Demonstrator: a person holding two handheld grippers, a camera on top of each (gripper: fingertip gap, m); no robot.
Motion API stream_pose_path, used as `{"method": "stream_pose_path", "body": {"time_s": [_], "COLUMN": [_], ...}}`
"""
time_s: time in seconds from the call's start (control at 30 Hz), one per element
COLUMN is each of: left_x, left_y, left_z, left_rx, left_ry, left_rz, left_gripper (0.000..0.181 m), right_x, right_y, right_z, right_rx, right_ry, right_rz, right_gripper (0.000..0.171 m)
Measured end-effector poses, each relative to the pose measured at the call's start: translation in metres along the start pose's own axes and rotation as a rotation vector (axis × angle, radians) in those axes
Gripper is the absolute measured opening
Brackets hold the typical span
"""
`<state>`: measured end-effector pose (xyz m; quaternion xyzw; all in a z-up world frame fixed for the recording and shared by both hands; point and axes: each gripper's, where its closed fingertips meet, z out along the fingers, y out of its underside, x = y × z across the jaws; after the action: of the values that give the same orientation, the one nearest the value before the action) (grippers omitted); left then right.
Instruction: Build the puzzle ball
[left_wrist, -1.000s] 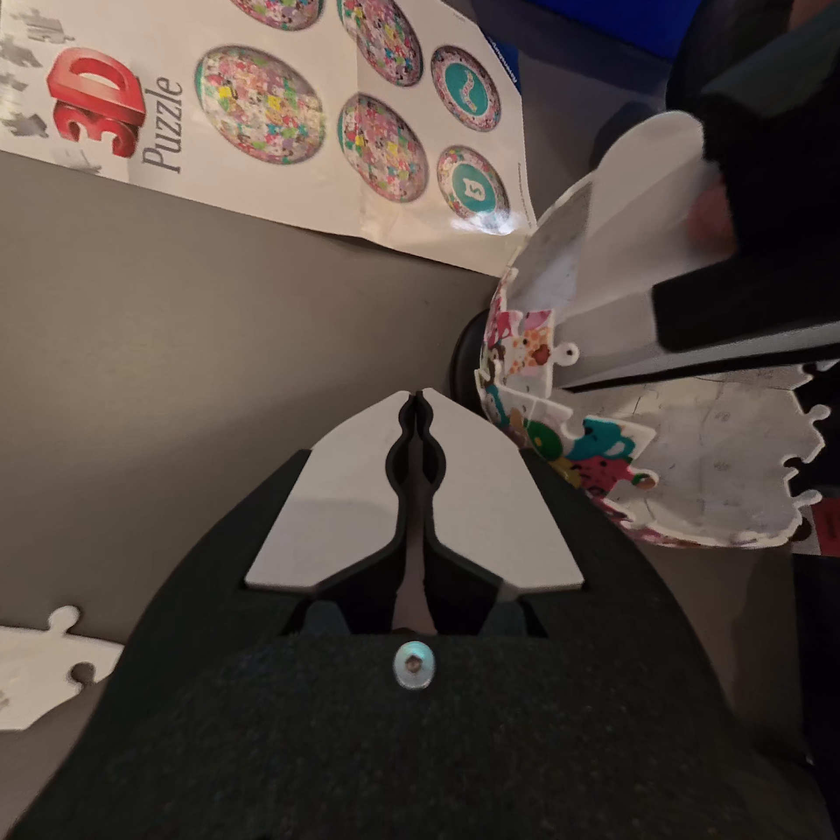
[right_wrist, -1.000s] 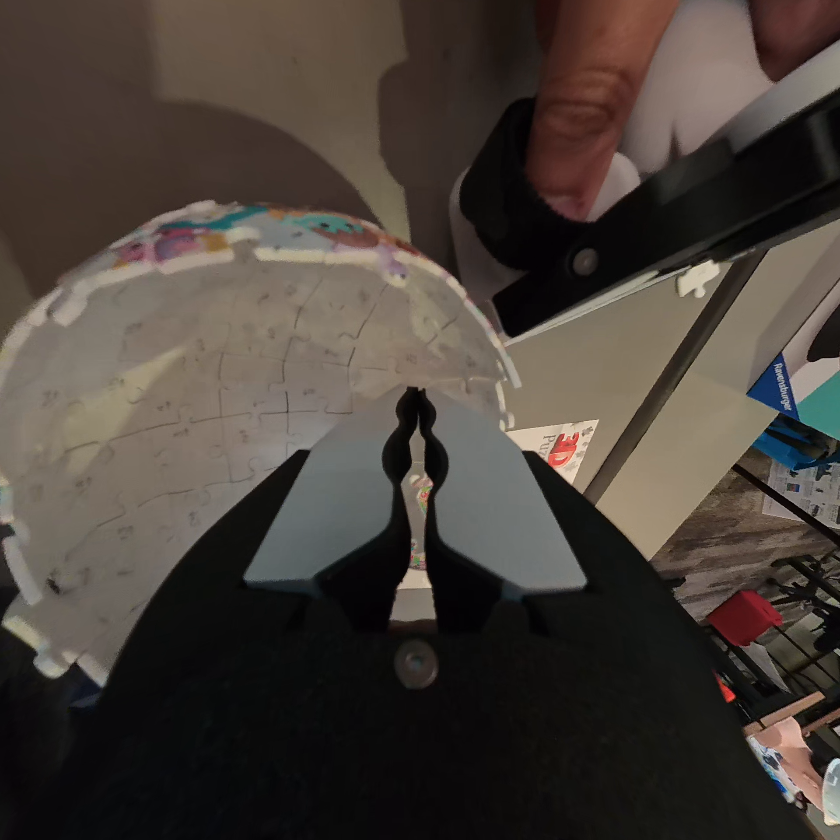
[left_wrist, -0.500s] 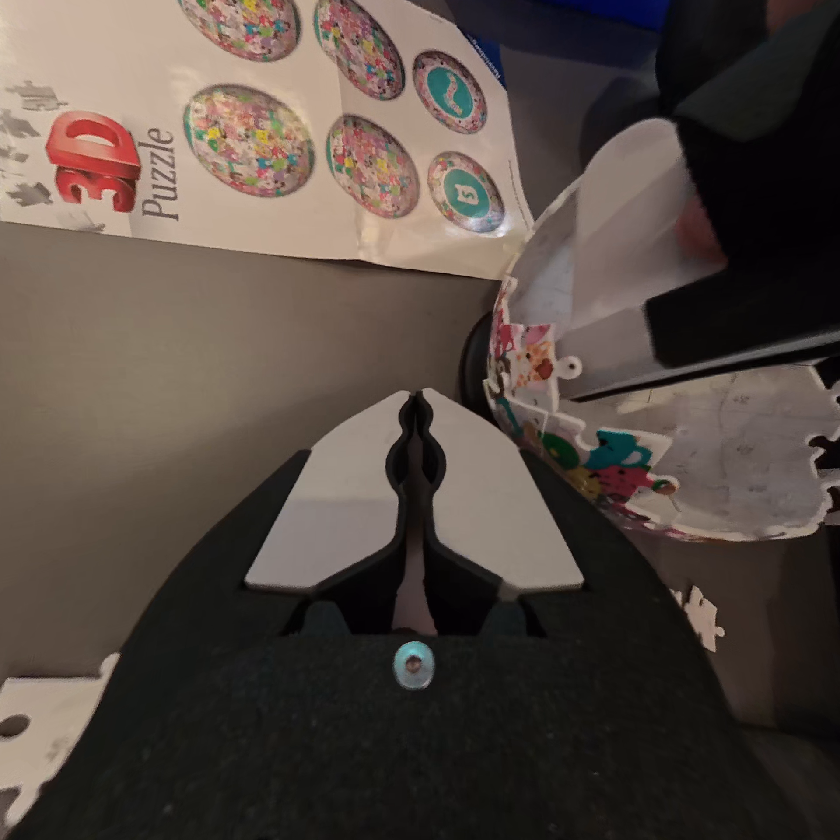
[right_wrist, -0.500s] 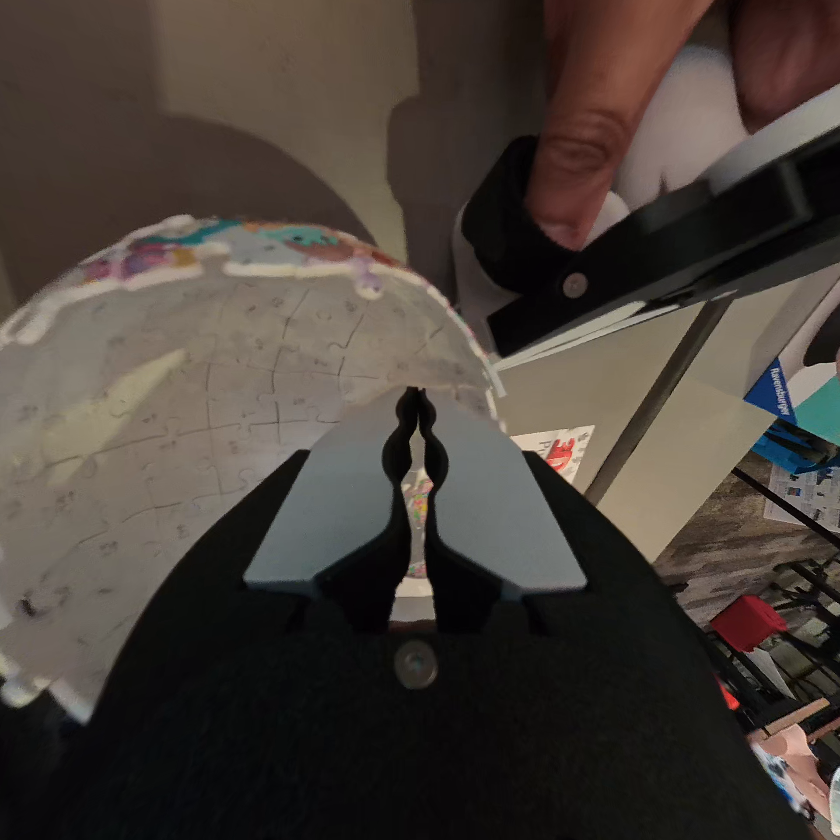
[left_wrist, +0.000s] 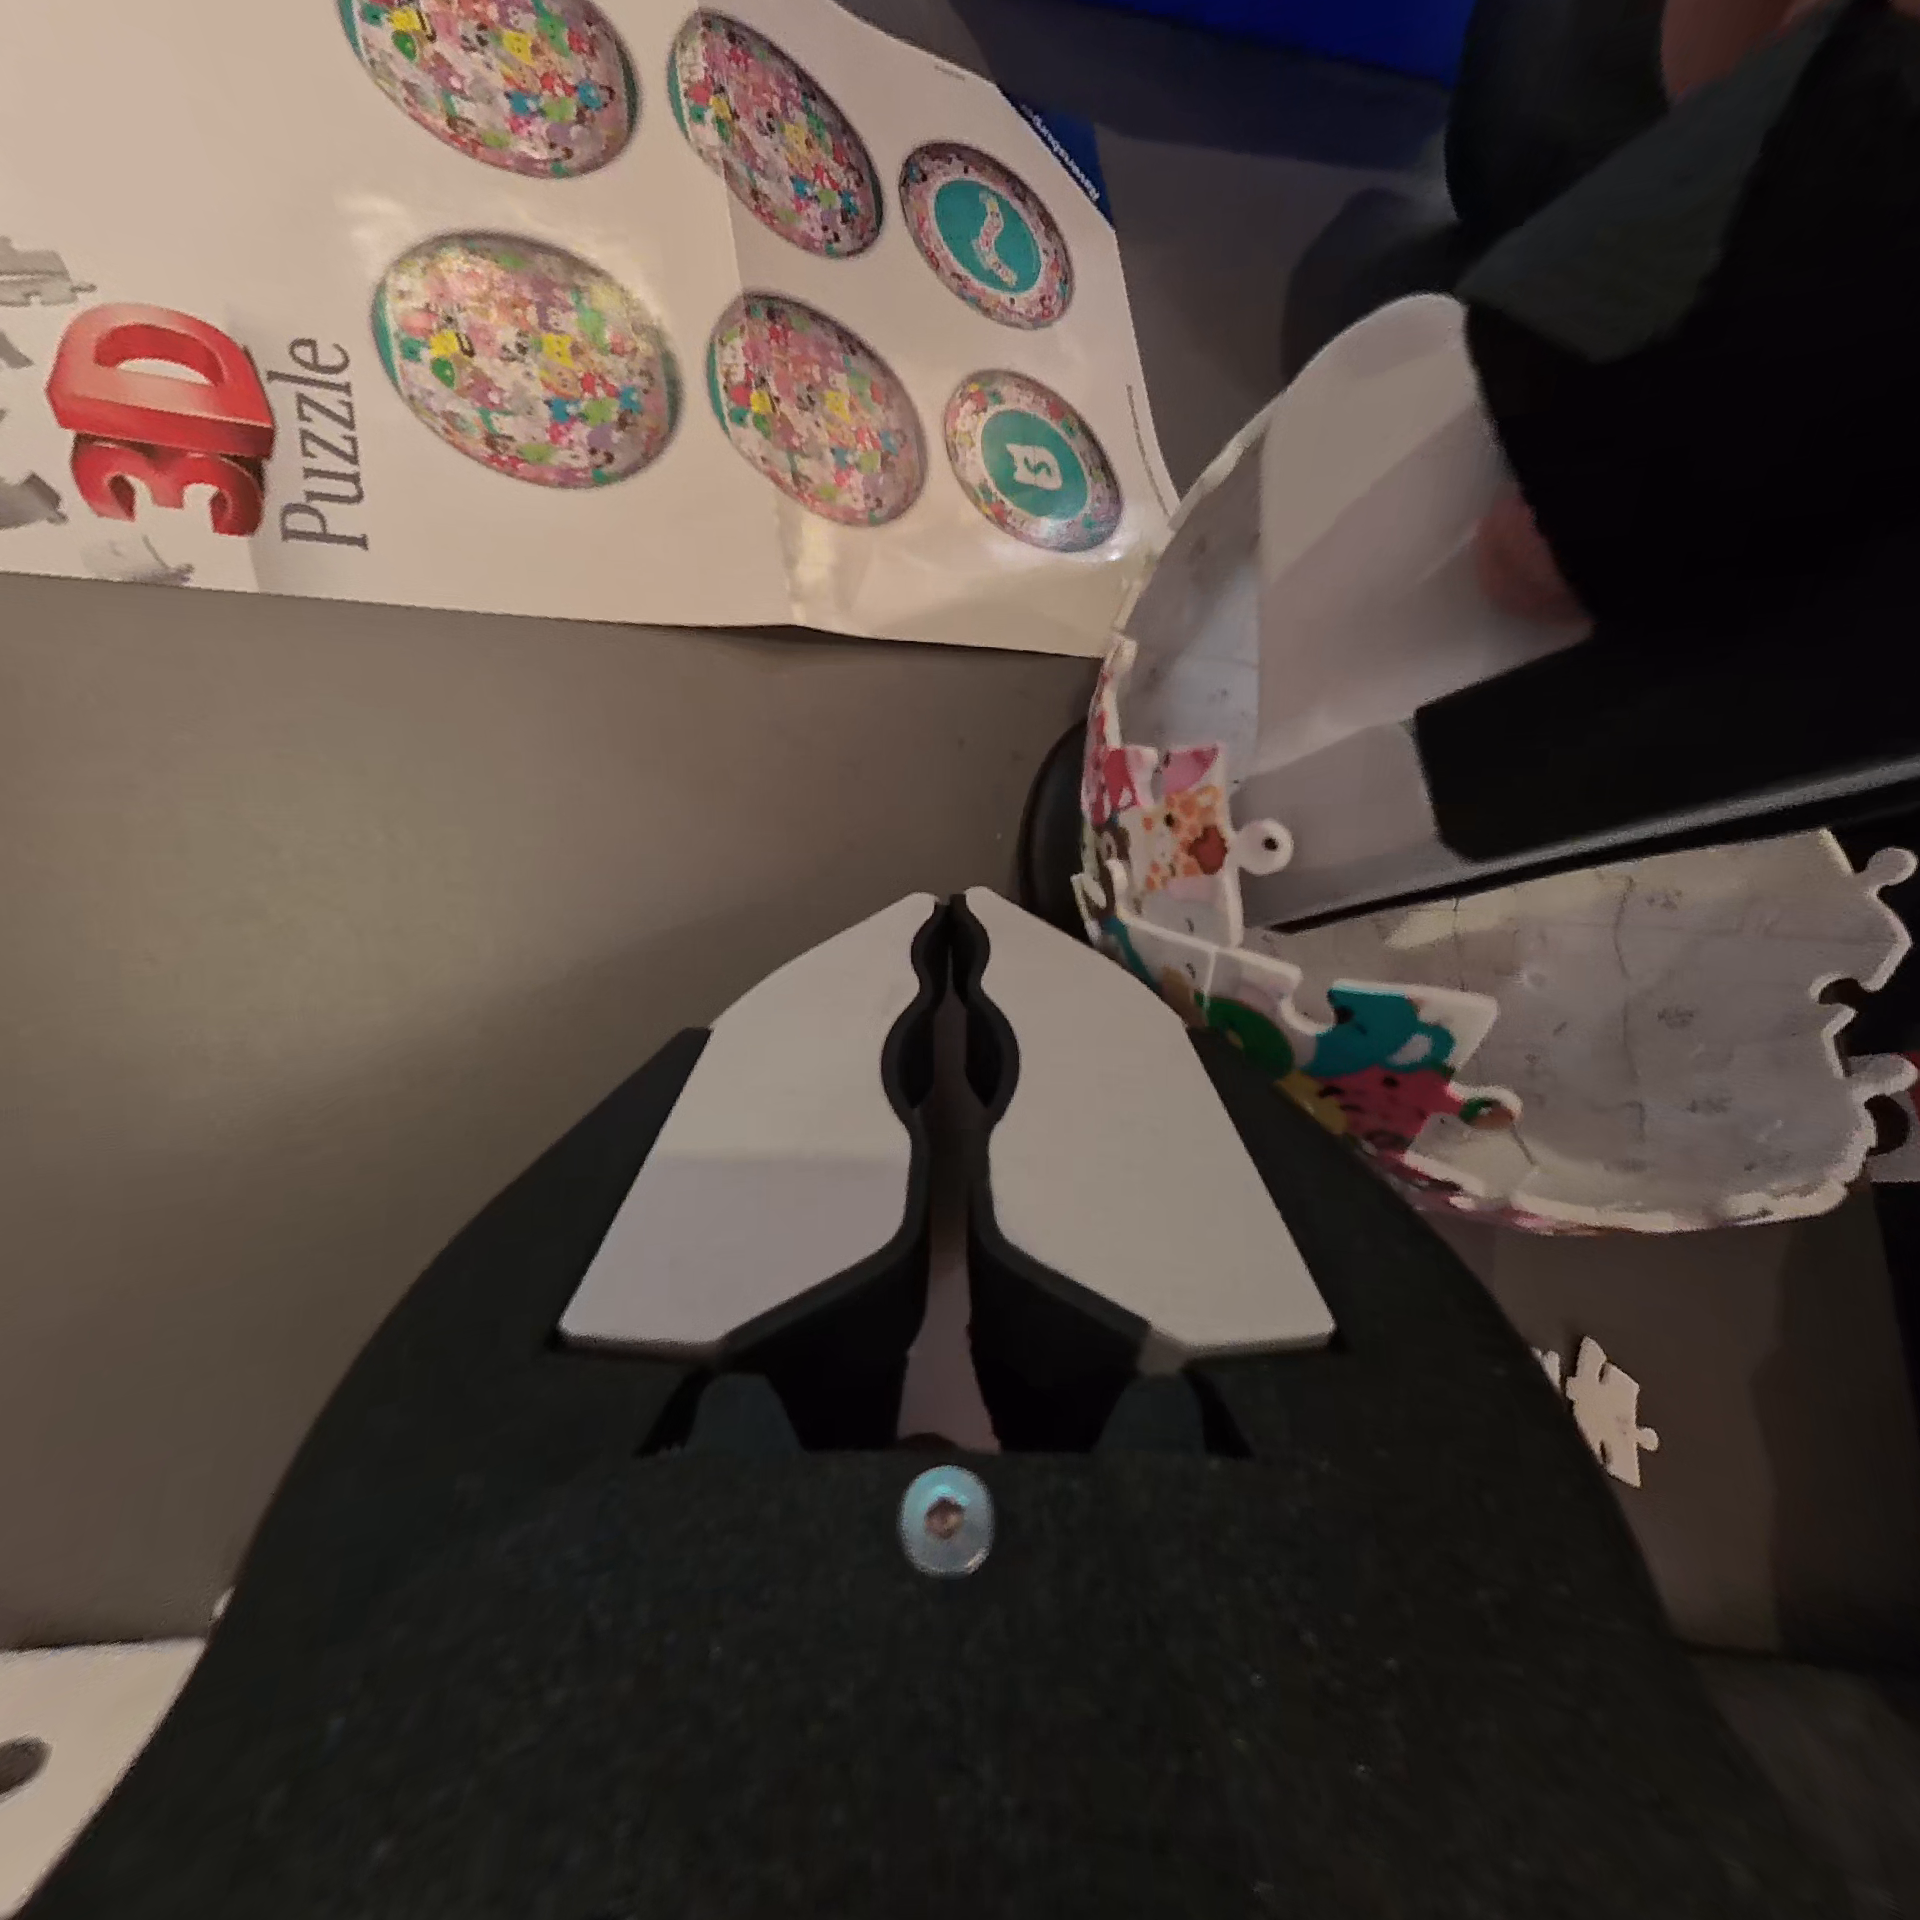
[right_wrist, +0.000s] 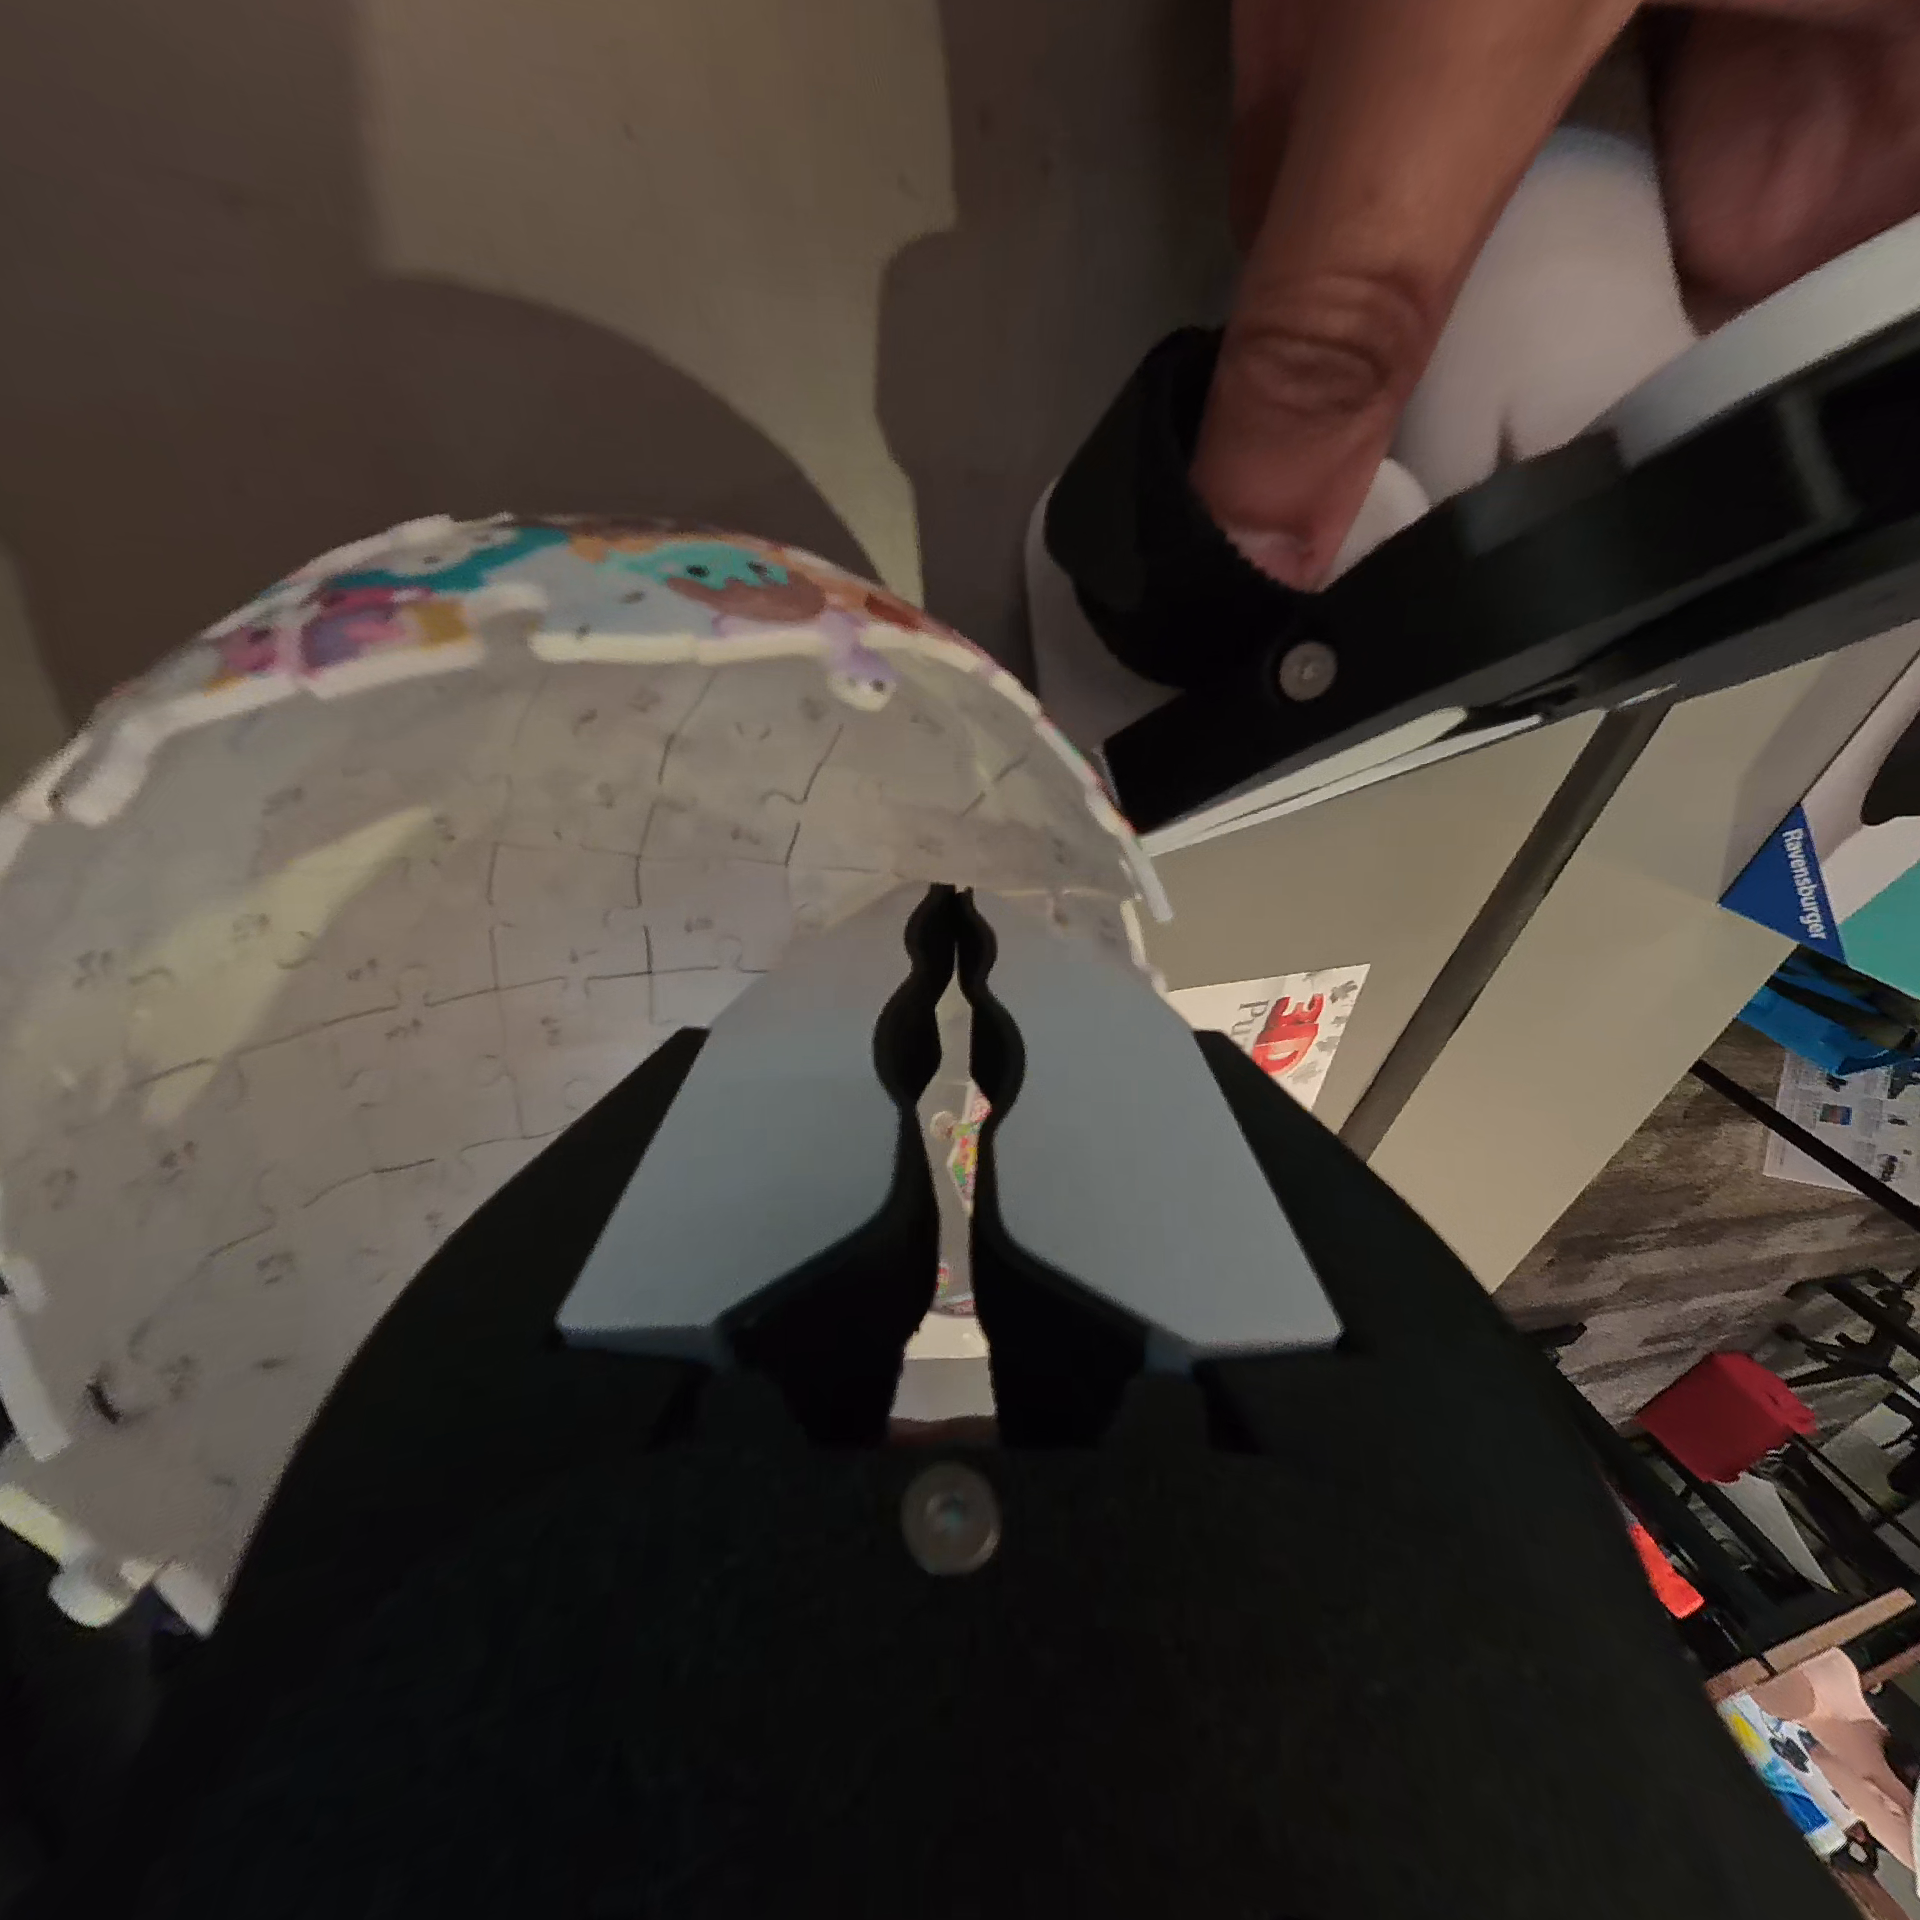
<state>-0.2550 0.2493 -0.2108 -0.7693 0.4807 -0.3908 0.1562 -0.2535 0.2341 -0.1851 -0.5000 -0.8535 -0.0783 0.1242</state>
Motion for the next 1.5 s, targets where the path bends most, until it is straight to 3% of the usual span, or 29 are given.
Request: {"method": "stream_pose_path", "body": {"time_s": [0.53, 0.67, 0.83, 0.97, 1.17, 1.33, 1.5], "left_x": [0.004, -0.003, -0.007, -0.006, 0.006, 0.022, 0.021], "left_y": [-0.001, -0.002, -0.004, 0.001, -0.007, -0.032, -0.026], "left_z": [0.003, -0.003, -0.003, -0.007, -0.035, -0.064, -0.067], "left_rx": [-0.018, 0.014, 0.028, 0.034, 0.142, 0.254, 0.263], "left_ry": [0.041, 0.026, -0.003, -0.029, -0.009, 0.001, -0.063], "left_rz": [0.028, -0.004, -0.005, 0.003, -0.034, -0.051, -0.061], "left_gripper": [0.0, 0.0, 0.0, 0.0, 0.009, 0.023, 0.024], "right_x": [-0.001, 0.002, 0.028, 0.023, 0.032, 0.04, 0.039], "right_y": [0.007, 0.008, 0.005, 0.005, 0.013, 0.018, 0.02], "right_z": [-0.009, -0.037, -0.047, -0.035, -0.027, -0.026, -0.031], "right_rx": [0.007, 0.12, 0.319, 0.481, 0.531, 0.508, 0.494], "right_ry": [-0.013, -0.007, 0.006, -0.188, -0.163, -0.124, -0.111], "right_rz": [0.001, -0.012, -0.035, 0.011, 0.042, 0.065, 0.055], "right_gripper": [0.0, 0.0, 0.021, 0.025, 0.015, 0.024, 0.026]}}
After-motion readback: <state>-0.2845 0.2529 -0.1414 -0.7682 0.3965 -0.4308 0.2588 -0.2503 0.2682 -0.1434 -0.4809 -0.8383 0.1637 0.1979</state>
